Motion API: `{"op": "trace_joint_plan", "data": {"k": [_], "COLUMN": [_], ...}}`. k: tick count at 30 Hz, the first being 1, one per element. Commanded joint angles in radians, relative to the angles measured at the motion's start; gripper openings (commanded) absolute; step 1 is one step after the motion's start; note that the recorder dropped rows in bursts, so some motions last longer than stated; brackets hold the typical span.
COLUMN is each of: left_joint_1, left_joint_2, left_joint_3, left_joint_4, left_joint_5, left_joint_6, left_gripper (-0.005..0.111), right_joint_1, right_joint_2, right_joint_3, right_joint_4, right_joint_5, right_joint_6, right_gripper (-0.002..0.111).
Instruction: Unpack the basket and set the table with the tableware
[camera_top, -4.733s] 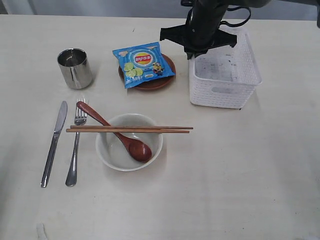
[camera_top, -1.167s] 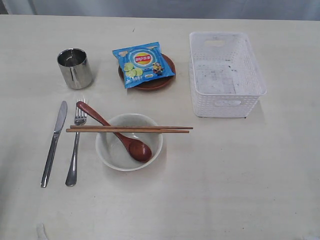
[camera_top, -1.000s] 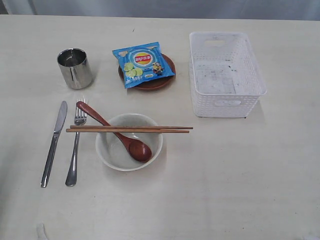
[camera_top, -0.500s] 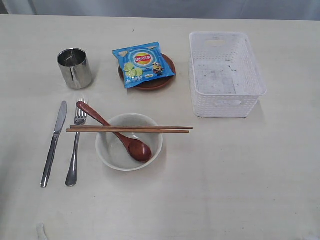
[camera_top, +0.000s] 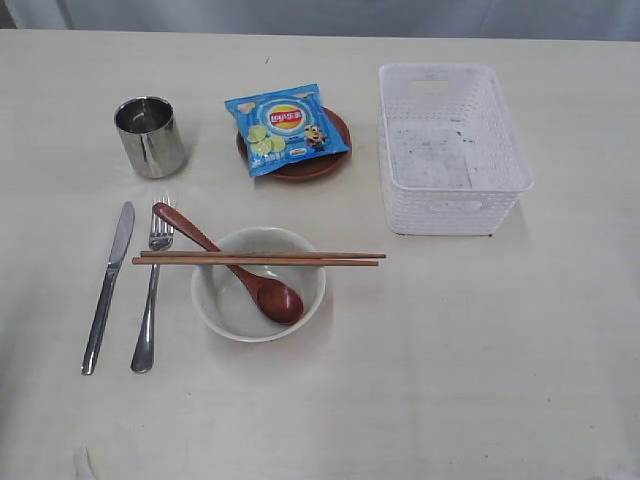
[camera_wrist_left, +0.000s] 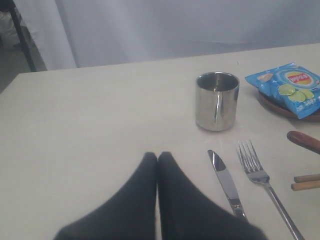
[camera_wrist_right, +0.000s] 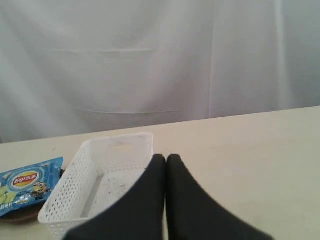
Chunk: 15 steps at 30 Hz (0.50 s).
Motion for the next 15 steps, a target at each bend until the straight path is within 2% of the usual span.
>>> {"op": "trace_joint_plan", "data": {"k": [1, 6, 15], "left_joint_1": [-0.005, -0.005, -0.005], "left_joint_2": [-0.002, -0.002, -0.002], "left_joint_3": [0.002, 0.002, 0.002], "left_joint_4": [-0.002, -0.002, -0.002], "left_joint_5": [-0.001, -0.001, -0.001], "left_joint_6": [-0.002, -0.002, -0.002], "left_gripper": [0.000, 0.000, 0.000], "right_joint_1": [0.010, 0.080, 0.096], "right_joint_2": [-0.006, -0.046, -0.057], "right_joint_3": [0.068, 0.160, 0.160], "right_joint_4": [0.003, -0.001, -0.006], "right_joint_5": [-0.074, -0.144, -0.035], "right_joint_6": [-0.047, -0.074, -0.090], "right_gripper": [0.000, 0.000, 0.000]}}
